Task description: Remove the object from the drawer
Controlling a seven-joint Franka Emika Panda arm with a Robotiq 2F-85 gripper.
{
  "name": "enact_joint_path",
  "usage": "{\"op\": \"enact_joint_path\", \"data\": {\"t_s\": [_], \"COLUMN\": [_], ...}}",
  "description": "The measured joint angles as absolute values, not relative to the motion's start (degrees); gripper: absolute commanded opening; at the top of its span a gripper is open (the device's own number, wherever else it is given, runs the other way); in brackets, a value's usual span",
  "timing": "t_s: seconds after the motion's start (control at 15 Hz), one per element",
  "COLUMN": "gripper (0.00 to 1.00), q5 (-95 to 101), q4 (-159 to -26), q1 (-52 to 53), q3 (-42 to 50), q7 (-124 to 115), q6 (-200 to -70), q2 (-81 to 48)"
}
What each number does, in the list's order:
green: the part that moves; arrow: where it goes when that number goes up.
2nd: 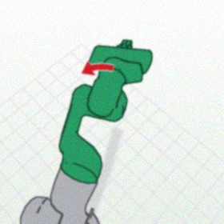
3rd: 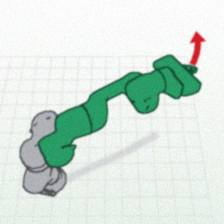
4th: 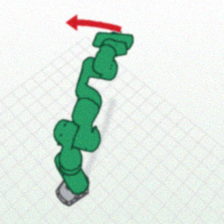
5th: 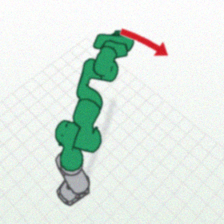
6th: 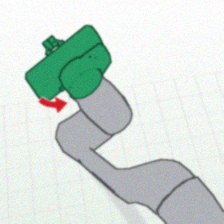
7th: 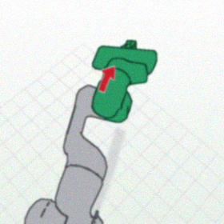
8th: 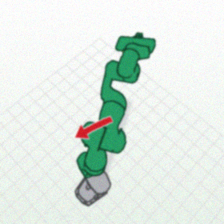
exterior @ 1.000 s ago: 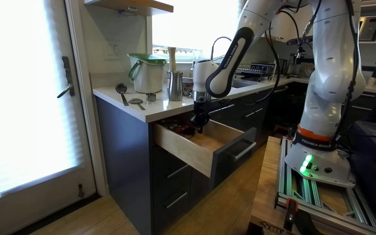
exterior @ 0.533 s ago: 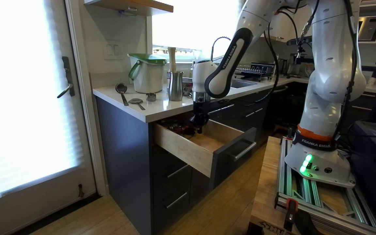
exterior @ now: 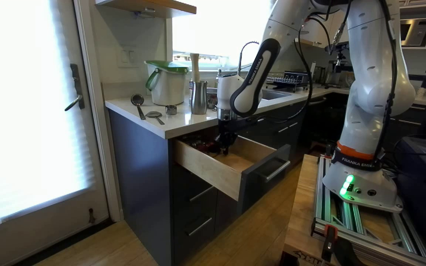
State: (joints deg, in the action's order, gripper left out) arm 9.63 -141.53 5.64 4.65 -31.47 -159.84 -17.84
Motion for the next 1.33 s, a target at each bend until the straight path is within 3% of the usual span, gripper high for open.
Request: {"op": "enact_joint_path", "data": {"t_s": [0.4,0.8,1.33], "gripper": [0.0,0.0,0.0], "q5": [7.02,5.97,-6.3], "q4": [-140.68,-140.53,-140.54], "q1": [7.28,12.28,15.54], "q3": [5.53,12.01,14.09], "q7": [-31.3,-31.39,-26.94], "q6": [-166.59,-175.89,-188.65], "q2": [-20.47,-23.15,-27.32]}}
